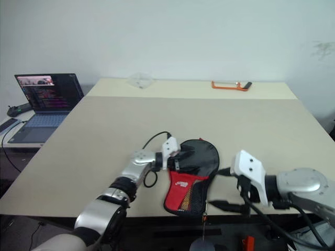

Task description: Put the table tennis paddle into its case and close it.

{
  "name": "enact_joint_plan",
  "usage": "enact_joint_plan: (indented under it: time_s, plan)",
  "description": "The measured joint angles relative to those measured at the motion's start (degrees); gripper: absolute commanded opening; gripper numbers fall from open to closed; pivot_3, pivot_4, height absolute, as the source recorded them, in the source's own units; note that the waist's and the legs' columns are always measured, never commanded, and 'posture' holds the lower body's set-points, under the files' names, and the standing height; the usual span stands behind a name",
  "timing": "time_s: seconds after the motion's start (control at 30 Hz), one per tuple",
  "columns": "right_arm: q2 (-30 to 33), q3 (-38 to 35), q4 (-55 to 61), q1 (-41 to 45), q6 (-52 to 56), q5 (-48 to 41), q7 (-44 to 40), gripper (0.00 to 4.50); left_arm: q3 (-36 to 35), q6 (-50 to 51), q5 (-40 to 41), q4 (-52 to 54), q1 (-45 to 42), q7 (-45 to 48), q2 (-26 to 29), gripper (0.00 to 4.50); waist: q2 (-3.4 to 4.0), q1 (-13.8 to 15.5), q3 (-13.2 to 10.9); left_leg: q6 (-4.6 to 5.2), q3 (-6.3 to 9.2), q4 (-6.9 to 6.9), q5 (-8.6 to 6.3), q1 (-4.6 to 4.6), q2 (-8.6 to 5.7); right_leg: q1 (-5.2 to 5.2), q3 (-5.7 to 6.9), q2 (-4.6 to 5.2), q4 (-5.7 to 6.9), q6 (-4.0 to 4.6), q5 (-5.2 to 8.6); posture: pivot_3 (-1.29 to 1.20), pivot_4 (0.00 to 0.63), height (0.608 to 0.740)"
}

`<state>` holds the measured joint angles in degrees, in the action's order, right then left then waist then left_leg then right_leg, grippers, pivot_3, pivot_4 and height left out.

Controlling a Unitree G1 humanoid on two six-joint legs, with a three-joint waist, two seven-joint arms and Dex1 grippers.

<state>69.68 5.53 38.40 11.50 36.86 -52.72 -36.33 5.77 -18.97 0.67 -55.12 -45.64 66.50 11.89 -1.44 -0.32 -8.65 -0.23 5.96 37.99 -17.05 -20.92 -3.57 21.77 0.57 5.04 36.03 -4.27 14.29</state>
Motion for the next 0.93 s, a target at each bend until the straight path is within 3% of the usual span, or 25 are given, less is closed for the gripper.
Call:
enact_joint_plan:
  time_s: [0.2,0.37,0.5,0.67,0.93]
  plan:
    - [-14.9,6.2,-14.4,10.4,-0.5,14.4,0.6,4.43,-0.8,14.7,7.7,27.2,15.3,9.2,13.3,4.50,0.27,-0.9,-0.2,-0.32,-0.02,0.01,0.13,-0.81,0.00,0.93,-0.05,-0.01,0.11,0.18,0.08,0.00,0.150,0.740]
    - [-23.4,7.0,-22.8,13.7,-4.4,21.3,-0.5,4.43,-2.5,23.9,11.7,41.8,21.6,7.2,18.6,4.50,0.35,0.3,-0.3,-0.38,0.04,0.19,0.16,-1.47,-0.14,1.50,0.03,0.11,0.18,0.19,0.07,0.00,0.150,0.740]
    - [-28.0,7.0,-32.9,16.3,-11.4,26.8,-4.5,4.43,-5.9,27.8,13.1,47.7,24.6,0.6,19.2,4.50,0.45,0.3,-0.3,-0.38,0.01,0.22,0.17,-1.42,-0.19,1.48,-0.04,0.11,0.32,0.18,0.06,0.00,0.150,0.740]
    - [-29.4,5.6,-47.7,20.9,-19.2,31.5,-10.5,4.43,-6.4,30.1,13.6,54.1,26.5,-6.1,18.0,4.50,0.55,0.2,-0.4,-0.47,-0.06,0.22,0.22,-1.30,-0.20,1.52,-0.09,0.10,0.58,0.19,0.07,0.00,0.150,0.740]
    - [-29.8,3.9,-52.3,24.0,-22.2,35.1,-14.8,4.43,-4.5,29.4,13.2,55.5,28.3,-8.5,17.7,4.50,0.59,0.0,-0.4,-0.54,-0.25,0.17,0.26,-0.98,-0.12,1.51,-0.23,0.09,0.89,0.33,0.15,0.00,0.150,0.740]
